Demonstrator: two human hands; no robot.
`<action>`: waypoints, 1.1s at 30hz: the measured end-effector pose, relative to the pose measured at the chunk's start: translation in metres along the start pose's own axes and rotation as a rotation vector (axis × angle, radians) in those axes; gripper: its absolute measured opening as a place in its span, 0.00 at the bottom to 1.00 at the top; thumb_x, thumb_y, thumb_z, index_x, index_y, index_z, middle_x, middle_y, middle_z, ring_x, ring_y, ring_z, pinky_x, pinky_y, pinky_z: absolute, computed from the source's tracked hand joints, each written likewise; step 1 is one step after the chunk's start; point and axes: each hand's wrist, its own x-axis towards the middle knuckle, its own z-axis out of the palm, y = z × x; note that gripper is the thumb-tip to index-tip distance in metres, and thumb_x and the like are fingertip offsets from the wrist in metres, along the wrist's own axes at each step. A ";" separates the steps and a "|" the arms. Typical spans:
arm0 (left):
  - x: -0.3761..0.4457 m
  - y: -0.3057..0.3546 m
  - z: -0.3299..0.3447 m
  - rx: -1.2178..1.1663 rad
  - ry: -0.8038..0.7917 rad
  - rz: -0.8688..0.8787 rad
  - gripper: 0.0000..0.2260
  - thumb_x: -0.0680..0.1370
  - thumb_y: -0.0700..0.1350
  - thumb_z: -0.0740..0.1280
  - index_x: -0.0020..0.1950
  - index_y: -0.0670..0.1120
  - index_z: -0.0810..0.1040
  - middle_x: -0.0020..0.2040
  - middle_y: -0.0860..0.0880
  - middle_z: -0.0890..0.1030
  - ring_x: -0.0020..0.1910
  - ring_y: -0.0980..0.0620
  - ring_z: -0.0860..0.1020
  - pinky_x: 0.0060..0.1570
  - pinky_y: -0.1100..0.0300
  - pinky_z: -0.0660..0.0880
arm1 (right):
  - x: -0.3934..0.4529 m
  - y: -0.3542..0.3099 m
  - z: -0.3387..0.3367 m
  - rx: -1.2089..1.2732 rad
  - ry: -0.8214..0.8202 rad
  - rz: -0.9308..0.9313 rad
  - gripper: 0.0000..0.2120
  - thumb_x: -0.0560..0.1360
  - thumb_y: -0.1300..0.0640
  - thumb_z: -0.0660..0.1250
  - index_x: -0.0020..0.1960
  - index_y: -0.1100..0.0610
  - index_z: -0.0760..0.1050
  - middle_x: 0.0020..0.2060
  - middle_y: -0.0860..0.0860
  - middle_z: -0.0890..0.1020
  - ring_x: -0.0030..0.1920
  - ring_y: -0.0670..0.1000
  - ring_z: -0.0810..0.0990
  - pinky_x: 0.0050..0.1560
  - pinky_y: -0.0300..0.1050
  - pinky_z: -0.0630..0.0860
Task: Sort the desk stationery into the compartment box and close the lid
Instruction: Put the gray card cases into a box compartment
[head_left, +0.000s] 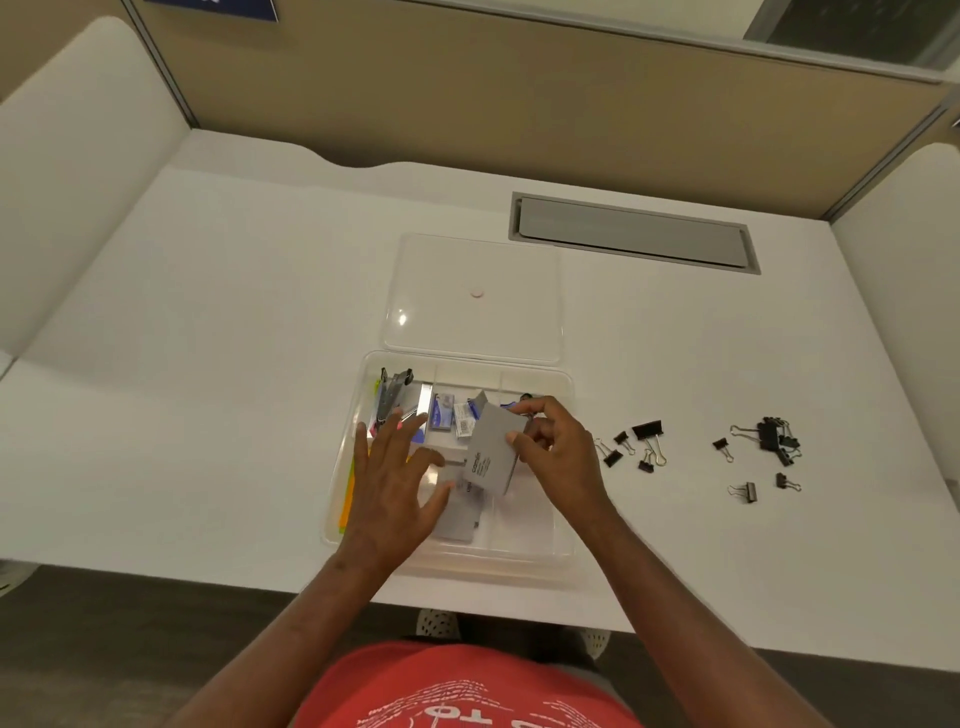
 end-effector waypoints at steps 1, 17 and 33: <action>0.000 0.000 0.001 -0.004 -0.001 -0.019 0.12 0.75 0.52 0.68 0.57 0.53 0.76 0.76 0.47 0.66 0.80 0.47 0.55 0.75 0.34 0.52 | -0.002 0.002 0.003 -0.023 -0.024 0.005 0.11 0.76 0.56 0.71 0.53 0.43 0.75 0.35 0.49 0.83 0.41 0.47 0.84 0.37 0.43 0.81; 0.004 0.007 -0.002 0.029 -0.067 -0.055 0.24 0.79 0.53 0.60 0.75 0.49 0.66 0.80 0.46 0.58 0.80 0.46 0.52 0.76 0.37 0.52 | -0.009 0.017 0.005 -0.539 -0.140 -0.317 0.12 0.78 0.53 0.68 0.61 0.47 0.77 0.58 0.44 0.79 0.61 0.45 0.73 0.57 0.39 0.75; 0.097 0.154 0.061 -0.106 -0.097 0.257 0.21 0.79 0.50 0.65 0.71 0.45 0.73 0.77 0.44 0.66 0.80 0.44 0.54 0.77 0.39 0.50 | 0.011 0.078 -0.156 -0.676 0.151 -0.184 0.18 0.77 0.59 0.69 0.66 0.53 0.77 0.68 0.52 0.75 0.70 0.55 0.71 0.70 0.51 0.68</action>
